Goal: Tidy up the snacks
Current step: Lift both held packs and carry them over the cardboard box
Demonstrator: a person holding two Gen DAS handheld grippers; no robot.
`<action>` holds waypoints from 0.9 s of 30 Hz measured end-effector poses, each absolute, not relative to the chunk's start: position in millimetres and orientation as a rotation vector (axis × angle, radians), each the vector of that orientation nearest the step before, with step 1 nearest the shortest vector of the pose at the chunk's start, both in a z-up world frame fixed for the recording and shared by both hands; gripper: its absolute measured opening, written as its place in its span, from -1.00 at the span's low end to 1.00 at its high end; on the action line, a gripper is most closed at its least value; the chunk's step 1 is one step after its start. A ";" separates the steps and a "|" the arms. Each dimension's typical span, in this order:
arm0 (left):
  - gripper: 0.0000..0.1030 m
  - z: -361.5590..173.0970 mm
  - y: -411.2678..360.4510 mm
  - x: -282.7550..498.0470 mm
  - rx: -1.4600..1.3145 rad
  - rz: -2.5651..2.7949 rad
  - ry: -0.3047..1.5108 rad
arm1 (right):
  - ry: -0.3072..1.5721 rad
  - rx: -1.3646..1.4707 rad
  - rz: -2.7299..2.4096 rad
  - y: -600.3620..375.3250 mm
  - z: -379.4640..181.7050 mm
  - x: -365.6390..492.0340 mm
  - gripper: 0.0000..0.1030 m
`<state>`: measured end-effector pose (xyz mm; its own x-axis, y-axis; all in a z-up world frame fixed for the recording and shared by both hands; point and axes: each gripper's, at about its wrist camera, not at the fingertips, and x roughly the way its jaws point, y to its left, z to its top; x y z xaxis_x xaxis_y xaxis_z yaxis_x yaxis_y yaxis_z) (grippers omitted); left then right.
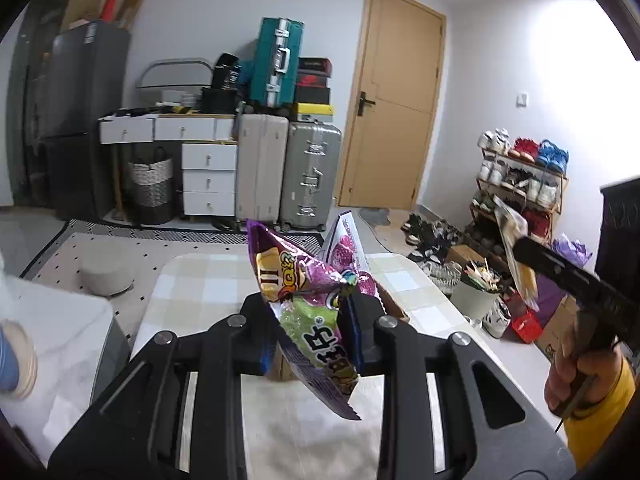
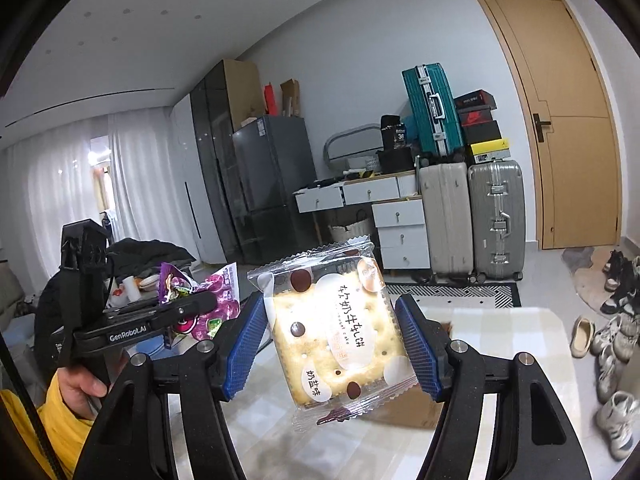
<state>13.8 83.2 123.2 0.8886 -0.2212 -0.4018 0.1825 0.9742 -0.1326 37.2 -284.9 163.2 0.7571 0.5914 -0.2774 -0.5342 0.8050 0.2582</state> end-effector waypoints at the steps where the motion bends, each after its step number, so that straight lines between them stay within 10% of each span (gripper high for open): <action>1: -0.53 123.2 79.6 23.1 -0.082 -0.208 0.431 | 0.362 0.167 0.608 -285.4 165.7 48.1 0.30; 27: -0.52 -20.1 22.2 279.6 -0.143 -0.274 0.733 | 0.678 0.206 0.585 -241.9 52.3 259.1 0.30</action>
